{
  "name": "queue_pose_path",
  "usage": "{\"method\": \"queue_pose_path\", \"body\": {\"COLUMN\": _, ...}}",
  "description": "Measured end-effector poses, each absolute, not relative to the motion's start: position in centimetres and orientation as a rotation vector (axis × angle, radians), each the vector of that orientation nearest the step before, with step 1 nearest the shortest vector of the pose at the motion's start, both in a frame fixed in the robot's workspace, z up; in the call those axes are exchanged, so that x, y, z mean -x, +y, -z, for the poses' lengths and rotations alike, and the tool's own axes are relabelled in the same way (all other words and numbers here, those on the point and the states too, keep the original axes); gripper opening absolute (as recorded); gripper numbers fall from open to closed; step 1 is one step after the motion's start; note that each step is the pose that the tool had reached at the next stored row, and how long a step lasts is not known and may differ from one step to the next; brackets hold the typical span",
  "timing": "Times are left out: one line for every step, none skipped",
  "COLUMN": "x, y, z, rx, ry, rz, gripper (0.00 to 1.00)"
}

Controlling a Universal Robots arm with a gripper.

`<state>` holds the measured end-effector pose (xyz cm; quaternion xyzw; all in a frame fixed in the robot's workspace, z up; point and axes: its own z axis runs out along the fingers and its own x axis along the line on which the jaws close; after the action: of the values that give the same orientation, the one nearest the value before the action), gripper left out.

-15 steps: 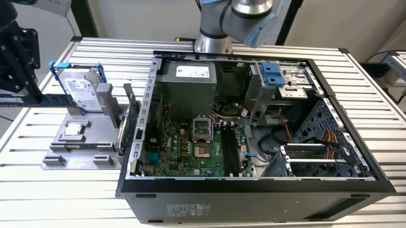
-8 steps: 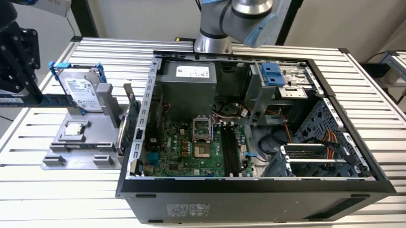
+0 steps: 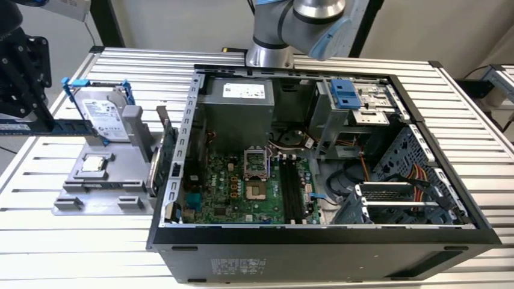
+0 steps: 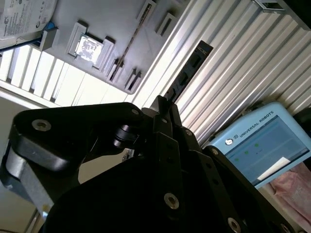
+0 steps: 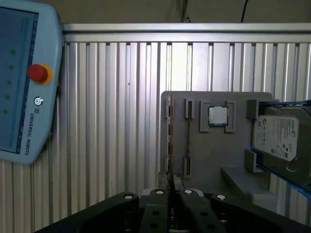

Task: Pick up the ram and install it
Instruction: 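Pick up the ram and move it above insertion slot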

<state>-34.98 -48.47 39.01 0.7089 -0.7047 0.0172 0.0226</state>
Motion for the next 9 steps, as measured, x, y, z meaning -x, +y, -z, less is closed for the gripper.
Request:
{"method": "queue_pose_path", "body": {"x": 34.89, "y": -48.47, "z": -39.01, "rx": -2.196, "ry": -2.183, "rz": -0.053, "gripper": 0.0}}
{"method": "queue_pose_path", "body": {"x": 34.78, "y": -48.47, "z": -39.01, "rx": -2.196, "ry": -2.183, "rz": -0.053, "gripper": 0.0}}
{"method": "queue_pose_path", "body": {"x": 34.69, "y": -48.47, "z": -39.01, "rx": -2.196, "ry": -2.182, "rz": -0.053, "gripper": 0.0}}
{"method": "queue_pose_path", "body": {"x": 34.6, "y": -48.47, "z": -39.01, "rx": -2.196, "ry": -2.182, "rz": -0.053, "gripper": 0.0}}
{"method": "queue_pose_path", "body": {"x": 34.51, "y": -48.47, "z": -39.01, "rx": -2.196, "ry": -2.182, "rz": -0.053, "gripper": 0.0}}
{"method": "queue_pose_path", "body": {"x": 34.42, "y": -48.47, "z": -39.02, "rx": -2.196, "ry": -2.182, "rz": -0.053, "gripper": 0.0}}
{"method": "queue_pose_path", "body": {"x": 34.33, "y": -48.47, "z": -39.01, "rx": -2.196, "ry": -2.182, "rz": -0.053, "gripper": 0.0}}
{"method": "queue_pose_path", "body": {"x": 34.25, "y": -48.47, "z": -39.02, "rx": -2.196, "ry": -2.182, "rz": -0.053, "gripper": 0.0}}
{"method": "queue_pose_path", "body": {"x": 34.17, "y": -48.47, "z": -39.01, "rx": -2.196, "ry": -2.182, "rz": -0.053, "gripper": 0.0}}
